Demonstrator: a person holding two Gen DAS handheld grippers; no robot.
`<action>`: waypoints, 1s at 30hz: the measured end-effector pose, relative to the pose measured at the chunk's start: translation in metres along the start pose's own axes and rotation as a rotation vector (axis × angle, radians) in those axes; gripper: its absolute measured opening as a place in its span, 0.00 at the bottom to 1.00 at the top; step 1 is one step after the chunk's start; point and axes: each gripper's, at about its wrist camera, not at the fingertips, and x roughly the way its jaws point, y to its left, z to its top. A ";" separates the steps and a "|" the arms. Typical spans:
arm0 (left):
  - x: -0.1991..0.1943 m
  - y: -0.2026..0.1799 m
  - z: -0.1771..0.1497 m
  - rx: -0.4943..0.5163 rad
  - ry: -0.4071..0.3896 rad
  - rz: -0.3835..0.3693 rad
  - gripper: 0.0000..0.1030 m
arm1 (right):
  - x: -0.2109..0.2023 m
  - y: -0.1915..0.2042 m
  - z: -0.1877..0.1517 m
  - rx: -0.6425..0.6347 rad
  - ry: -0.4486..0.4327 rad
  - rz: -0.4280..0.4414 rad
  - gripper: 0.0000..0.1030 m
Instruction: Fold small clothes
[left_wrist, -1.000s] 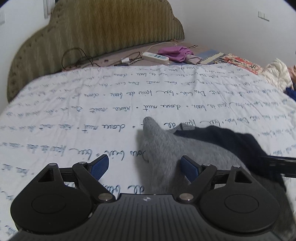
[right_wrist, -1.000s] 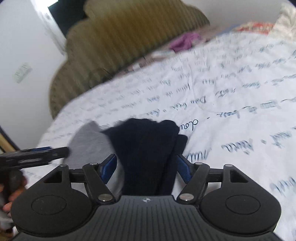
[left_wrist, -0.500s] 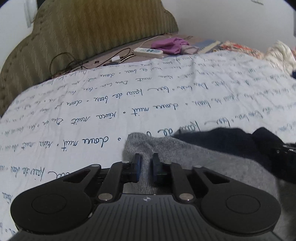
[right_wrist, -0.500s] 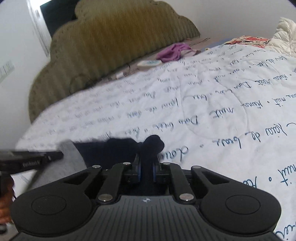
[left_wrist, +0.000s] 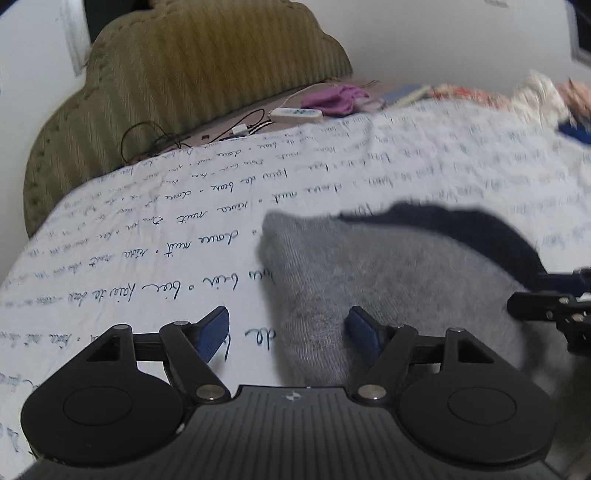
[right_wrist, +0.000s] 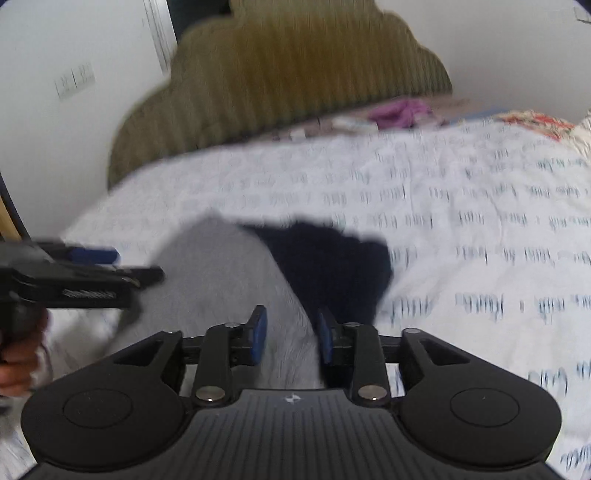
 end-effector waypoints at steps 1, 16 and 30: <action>0.000 -0.001 -0.002 0.002 0.002 0.010 0.75 | 0.006 -0.002 -0.005 0.008 0.022 -0.028 0.32; -0.092 0.025 -0.085 0.164 -0.104 -0.299 0.90 | -0.064 -0.028 -0.061 0.310 -0.032 0.109 0.74; -0.088 0.037 -0.101 0.128 -0.162 -0.051 0.85 | -0.063 -0.018 -0.073 0.381 -0.030 0.204 0.11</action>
